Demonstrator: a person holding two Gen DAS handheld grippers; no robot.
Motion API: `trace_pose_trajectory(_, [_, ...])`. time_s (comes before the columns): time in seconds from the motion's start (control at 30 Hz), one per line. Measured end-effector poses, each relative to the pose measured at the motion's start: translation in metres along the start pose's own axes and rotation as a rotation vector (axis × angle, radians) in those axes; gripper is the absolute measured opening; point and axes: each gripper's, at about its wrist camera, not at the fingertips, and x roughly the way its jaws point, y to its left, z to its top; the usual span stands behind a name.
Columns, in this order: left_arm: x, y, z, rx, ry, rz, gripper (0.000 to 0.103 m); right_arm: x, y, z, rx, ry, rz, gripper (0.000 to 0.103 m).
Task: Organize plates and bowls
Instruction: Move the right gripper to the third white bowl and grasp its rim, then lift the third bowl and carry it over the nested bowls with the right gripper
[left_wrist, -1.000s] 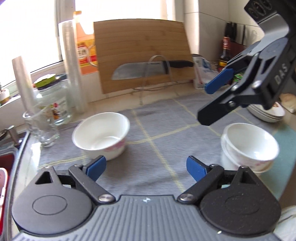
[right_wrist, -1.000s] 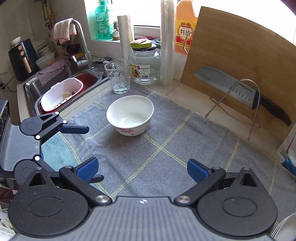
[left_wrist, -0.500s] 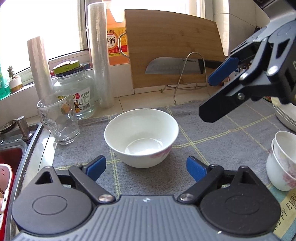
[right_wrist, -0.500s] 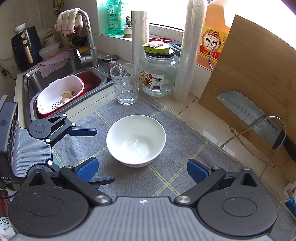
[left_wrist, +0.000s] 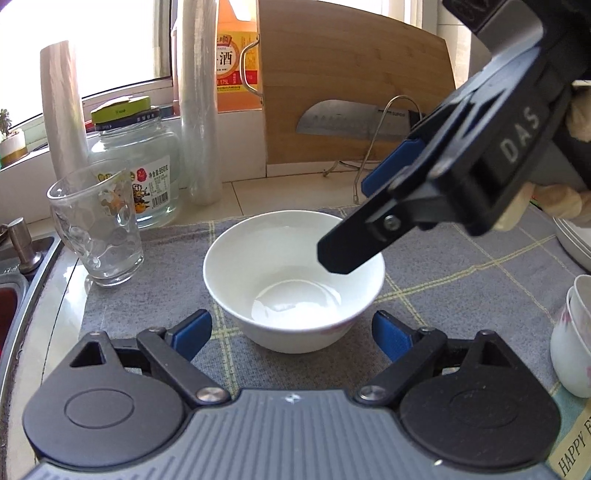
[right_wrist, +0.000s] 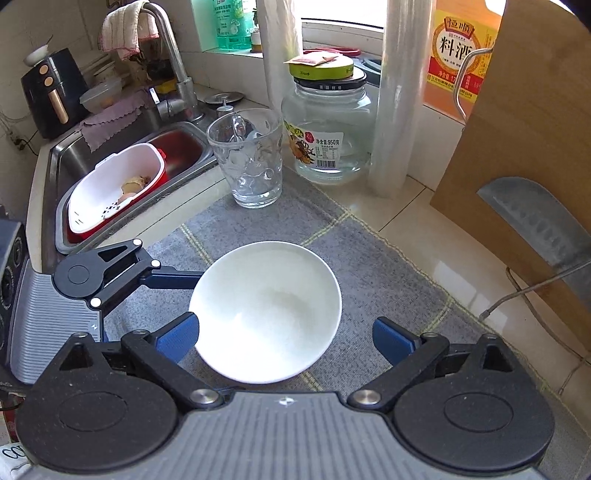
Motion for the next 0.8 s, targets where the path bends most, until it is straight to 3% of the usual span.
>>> trace_pose_trajectory(0.1, [0.003, 0.001, 0.001, 0.007, 0.002, -0.001, 0.093, 0.013, -0.007, 0.005, 0.019, 0.011, 0.021, 0.101])
trace_pose_trajectory(0.43, [0.005, 0.003, 0.004, 0.013, -0.012, -0.012, 0.091, 0.037, -0.016, 0.013, 0.032, 0.049, 0.07, 0.084])
trace_pose_trajectory(0.8, [0.009, 0.005, 0.005, 0.029, -0.019, -0.018, 0.091, 0.041, -0.018, 0.012, 0.053, 0.049, 0.092, 0.077])
